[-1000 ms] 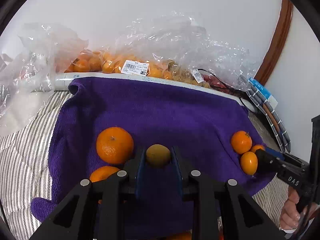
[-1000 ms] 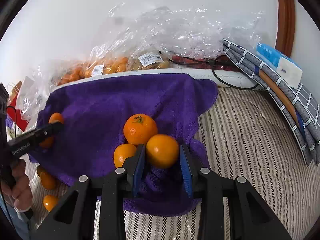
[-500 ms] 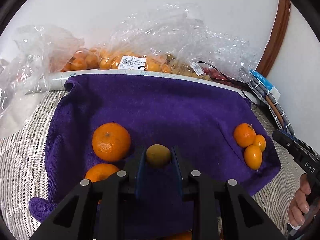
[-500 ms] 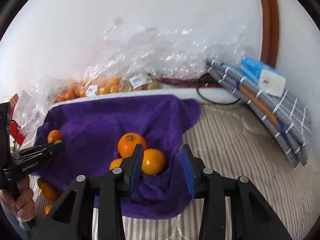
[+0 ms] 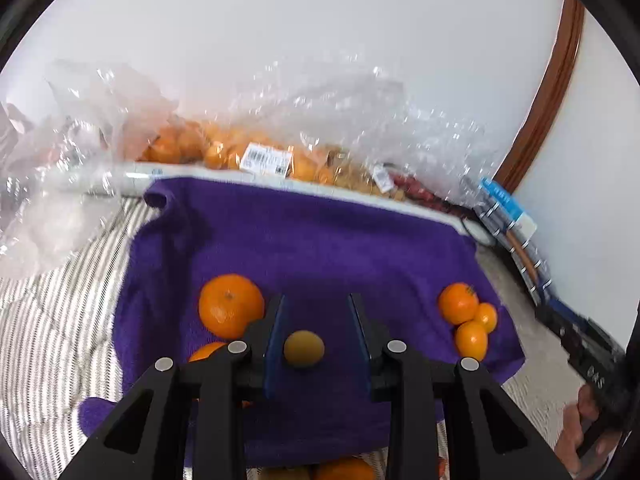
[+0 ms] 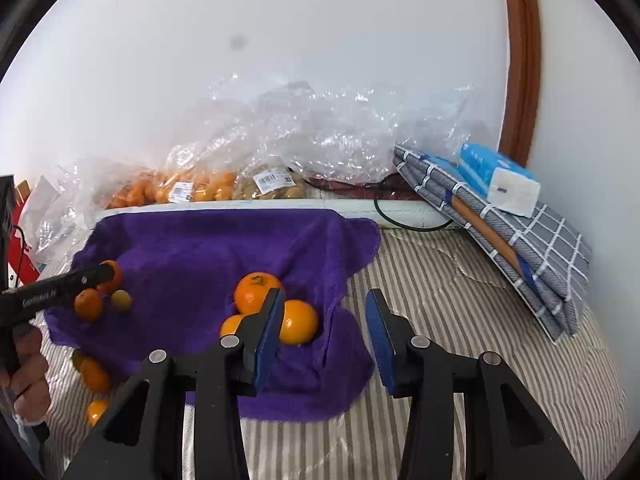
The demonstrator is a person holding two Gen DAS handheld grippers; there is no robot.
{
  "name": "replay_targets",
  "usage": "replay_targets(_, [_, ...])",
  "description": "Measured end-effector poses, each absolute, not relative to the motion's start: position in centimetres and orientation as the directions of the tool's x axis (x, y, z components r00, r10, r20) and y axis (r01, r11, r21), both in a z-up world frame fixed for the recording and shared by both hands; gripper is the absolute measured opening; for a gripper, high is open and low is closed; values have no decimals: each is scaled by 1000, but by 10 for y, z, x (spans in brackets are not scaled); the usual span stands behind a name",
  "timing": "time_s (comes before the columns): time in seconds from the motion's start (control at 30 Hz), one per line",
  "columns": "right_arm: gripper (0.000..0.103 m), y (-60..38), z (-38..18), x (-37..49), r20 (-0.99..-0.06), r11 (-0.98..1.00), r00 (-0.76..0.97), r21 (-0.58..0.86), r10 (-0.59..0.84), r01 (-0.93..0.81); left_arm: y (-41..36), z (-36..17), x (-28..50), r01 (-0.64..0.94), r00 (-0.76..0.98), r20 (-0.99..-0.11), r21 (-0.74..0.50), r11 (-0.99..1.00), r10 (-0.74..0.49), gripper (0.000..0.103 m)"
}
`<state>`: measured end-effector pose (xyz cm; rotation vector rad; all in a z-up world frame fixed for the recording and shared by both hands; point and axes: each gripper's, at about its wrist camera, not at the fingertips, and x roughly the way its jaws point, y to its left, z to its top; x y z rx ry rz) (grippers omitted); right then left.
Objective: Organize fruits
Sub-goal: 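Reach the right tool to the red strawberry and close on it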
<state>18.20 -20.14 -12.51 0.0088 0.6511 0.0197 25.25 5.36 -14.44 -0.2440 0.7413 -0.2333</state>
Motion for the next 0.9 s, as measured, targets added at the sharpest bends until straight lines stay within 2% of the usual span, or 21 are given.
replay_targets(0.2, [42,-186,-127,157,-659,991,741,120,129,-66,63,-118,236,95,773,-588,-264,960,-238,29])
replay_targets(0.33, [37,-163,-135,136,-696,985,697,114,170,-127,72,-110,218,81,760,-607,-266,961,-232,29])
replay_targets(0.5, [34,-139,-148,119,-710,972,664,162,235,-170,92,-120,184,52,754,-631,-222,974,-184,29])
replay_targets(0.67, [31,-114,-163,113,-728,967,637,168,253,-192,115,-137,153,19,766,-622,-229,973,-161,29])
replay_targets(0.9, [31,-92,-177,112,-749,965,614,147,251,-216,130,-156,151,-25,760,-629,-278,960,-163,29])
